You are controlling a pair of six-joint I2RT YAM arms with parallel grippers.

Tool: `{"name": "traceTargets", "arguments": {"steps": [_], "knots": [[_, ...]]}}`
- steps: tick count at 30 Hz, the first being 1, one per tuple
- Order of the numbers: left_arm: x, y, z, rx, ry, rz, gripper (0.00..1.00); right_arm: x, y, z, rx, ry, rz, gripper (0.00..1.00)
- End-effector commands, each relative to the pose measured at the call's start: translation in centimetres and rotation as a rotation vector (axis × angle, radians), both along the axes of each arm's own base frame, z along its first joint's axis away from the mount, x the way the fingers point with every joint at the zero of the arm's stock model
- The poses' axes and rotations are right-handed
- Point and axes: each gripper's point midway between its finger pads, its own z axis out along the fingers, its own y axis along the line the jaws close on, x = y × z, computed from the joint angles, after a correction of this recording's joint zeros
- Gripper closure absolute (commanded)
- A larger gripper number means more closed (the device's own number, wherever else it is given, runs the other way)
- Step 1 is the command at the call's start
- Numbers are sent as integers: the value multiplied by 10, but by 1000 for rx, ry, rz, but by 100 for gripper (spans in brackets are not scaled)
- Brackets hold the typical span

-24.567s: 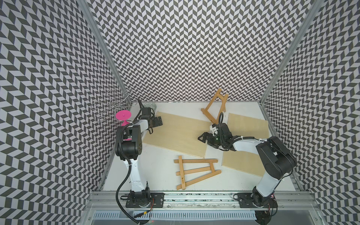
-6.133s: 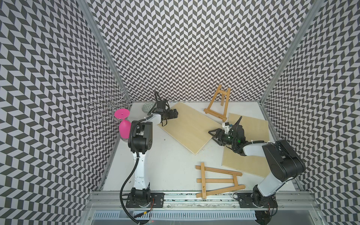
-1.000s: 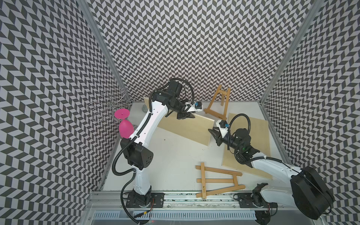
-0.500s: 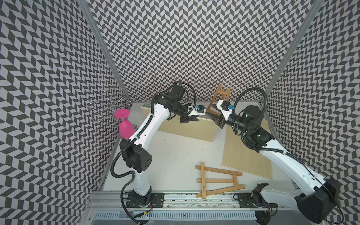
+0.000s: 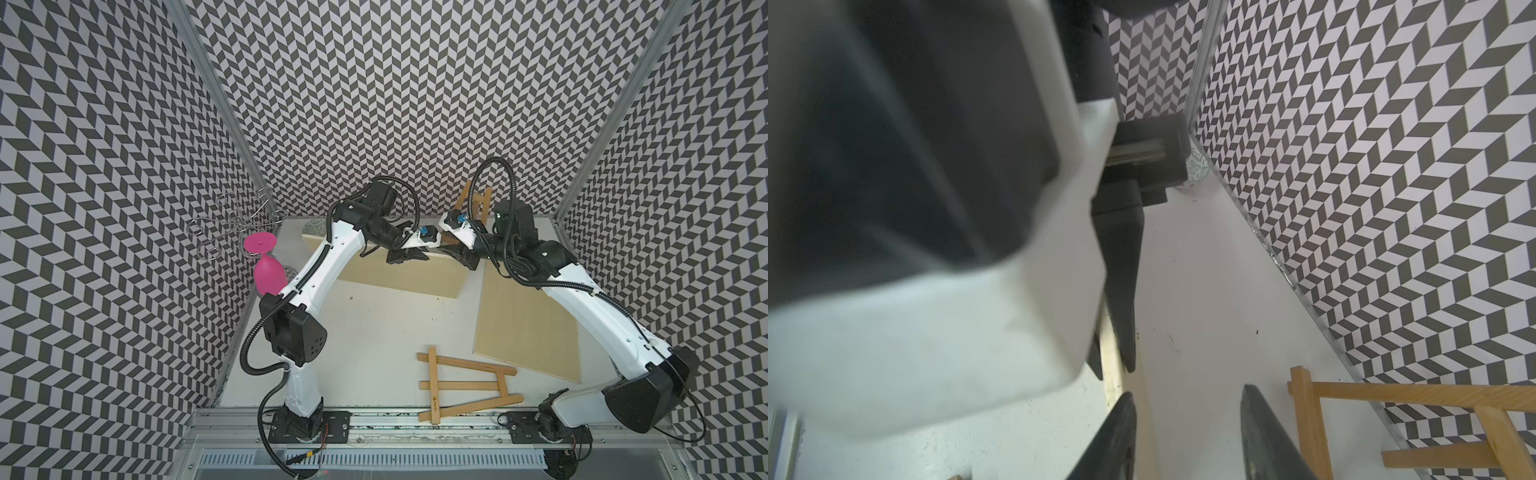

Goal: Assemble the easel
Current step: Pick up the drawing board from the center of the board.

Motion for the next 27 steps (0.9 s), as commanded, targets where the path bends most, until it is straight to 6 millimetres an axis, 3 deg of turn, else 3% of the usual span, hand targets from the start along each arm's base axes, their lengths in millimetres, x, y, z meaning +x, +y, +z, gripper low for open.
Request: {"name": "traceTargets", "arguments": {"steps": [1, 5, 17, 27], "knots": [[-2, -6, 17, -70, -51, -51, 85, -4, -2, -1, -43, 0, 30, 63], [1, -4, 16, -74, -45, -44, 87, -10, -1, -7, -42, 18, 56, 63], [-3, -5, 26, -121, -53, -75, 89, 3, -1, -39, -116, 41, 43, 62], [9, 1, 31, -139, -69, -42, 92, -9, -12, -46, -123, 59, 42, 64]]}}
